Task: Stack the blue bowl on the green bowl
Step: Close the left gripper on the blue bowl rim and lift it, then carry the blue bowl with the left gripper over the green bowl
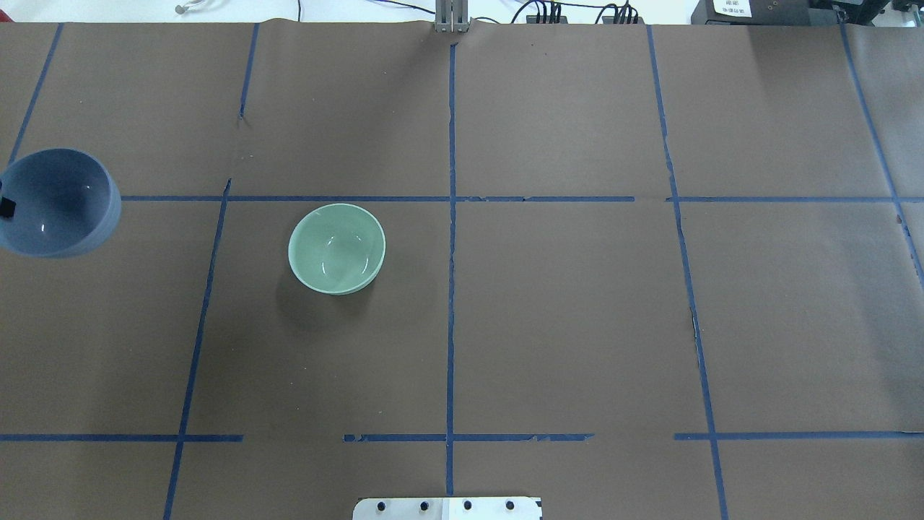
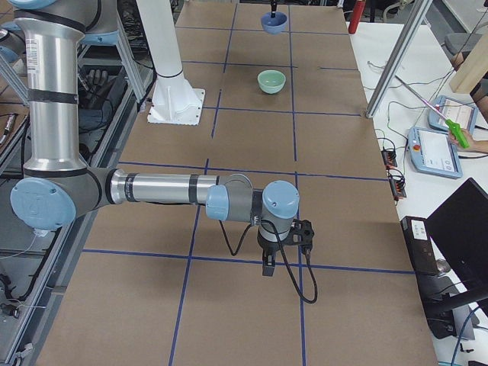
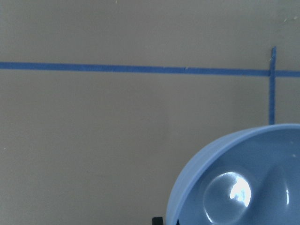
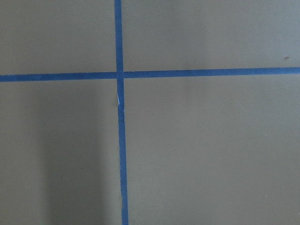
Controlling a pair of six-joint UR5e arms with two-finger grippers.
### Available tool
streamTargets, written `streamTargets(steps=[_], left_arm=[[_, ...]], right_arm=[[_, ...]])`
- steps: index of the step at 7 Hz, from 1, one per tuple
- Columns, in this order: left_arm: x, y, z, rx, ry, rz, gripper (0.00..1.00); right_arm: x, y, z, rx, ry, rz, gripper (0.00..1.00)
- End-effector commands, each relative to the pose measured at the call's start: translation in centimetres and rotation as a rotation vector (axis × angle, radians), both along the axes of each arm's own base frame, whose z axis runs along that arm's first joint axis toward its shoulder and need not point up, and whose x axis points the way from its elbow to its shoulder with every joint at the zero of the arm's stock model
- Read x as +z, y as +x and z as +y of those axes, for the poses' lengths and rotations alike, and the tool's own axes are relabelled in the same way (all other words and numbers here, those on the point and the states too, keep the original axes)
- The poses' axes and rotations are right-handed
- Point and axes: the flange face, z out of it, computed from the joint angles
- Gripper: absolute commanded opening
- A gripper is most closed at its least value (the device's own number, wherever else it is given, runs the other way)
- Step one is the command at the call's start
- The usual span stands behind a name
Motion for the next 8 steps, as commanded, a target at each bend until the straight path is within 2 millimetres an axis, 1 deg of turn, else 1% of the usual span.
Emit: streamTargets(steps=[1,2,3,4,5,6,7,8], left_arm=[[-10.2,-2.6,-1.9,-0.047,-0.041,-0.013,0.0],[-11.6,0.2,-1.4,-0.014,-0.077,0.041,0.0],[-14.8,5.5,-0.7,0.003,-0.123,0.09,0.0],[-17.4,10.9,0.8,0.004,-0.165,0.14,0.0],[-18.8,15.6,2.6,0.018,-0.19,0.2,0.0],[-18.4,20.4,2.8,0.037,-0.218,0.217,0.0],[-17.7,24.7,1.9,0.017,-0.195,0.189,0.0],[-15.9,26.7,1.4,0.024,-0.187,0.183,0.0]], right_arm=[[0.0,0.0,0.0,0.0,0.0,0.0,1.0],[0.0,0.0,0.0,0.0,0.0,0.0,1.0],[0.0,0.0,0.0,0.0,0.0,0.0,1.0],[0.0,0.0,0.0,0.0,0.0,0.0,1.0],[0.0,0.0,0.0,0.0,0.0,0.0,1.0],[0.0,0.1,0.0,0.001,0.0,0.0,1.0],[0.0,0.0,0.0,0.0,0.0,0.0,1.0],[0.0,0.1,0.0,0.001,0.0,0.0,1.0]])
